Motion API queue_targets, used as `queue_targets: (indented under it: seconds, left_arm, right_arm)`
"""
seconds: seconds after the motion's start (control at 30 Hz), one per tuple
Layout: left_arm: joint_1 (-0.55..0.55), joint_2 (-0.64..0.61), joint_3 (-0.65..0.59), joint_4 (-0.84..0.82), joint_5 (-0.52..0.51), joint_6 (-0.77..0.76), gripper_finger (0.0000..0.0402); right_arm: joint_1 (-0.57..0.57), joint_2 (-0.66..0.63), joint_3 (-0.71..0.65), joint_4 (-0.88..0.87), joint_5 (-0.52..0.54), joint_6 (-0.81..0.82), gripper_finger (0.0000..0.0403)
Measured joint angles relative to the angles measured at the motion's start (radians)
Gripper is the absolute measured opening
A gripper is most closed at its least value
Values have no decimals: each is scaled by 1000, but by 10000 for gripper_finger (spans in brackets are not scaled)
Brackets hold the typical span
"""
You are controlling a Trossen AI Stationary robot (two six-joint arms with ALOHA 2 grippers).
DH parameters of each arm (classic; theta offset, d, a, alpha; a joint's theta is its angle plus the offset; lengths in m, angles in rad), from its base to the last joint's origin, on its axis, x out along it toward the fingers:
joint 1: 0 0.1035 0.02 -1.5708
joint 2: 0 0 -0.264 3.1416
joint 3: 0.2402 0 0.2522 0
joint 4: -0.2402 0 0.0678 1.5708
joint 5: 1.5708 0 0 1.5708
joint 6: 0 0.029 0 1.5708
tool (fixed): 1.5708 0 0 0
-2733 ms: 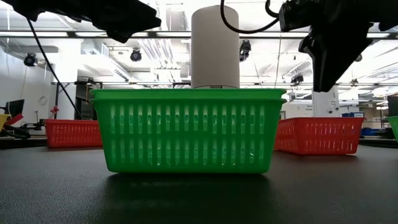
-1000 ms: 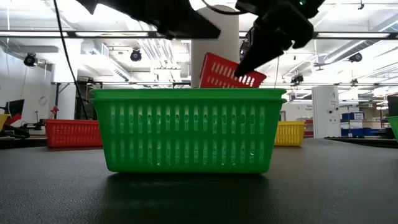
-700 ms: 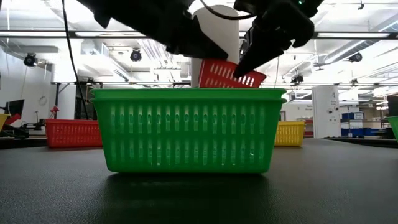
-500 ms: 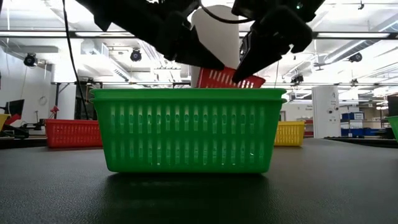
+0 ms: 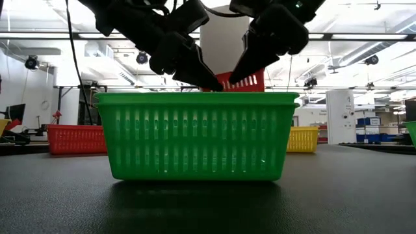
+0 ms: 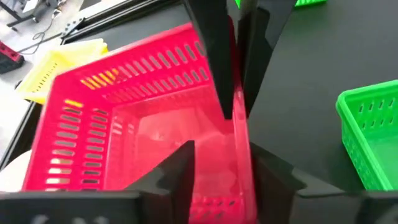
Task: Stack baskets by color
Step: Stack the bottom red bin on the stacked red bins
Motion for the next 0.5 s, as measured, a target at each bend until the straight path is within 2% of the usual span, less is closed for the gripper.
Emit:
queue_targets:
  seconds: [0.23, 0.5]
  left_arm:
    - [-2, 1, -2, -8, 11, 18, 9]
    - [-8, 1, -8, -21, -9, 47, 1]
  right_arm:
    - [-1, 35, 26, 9, 4, -9, 23]
    - [5, -12, 22, 11, -13, 16, 121]
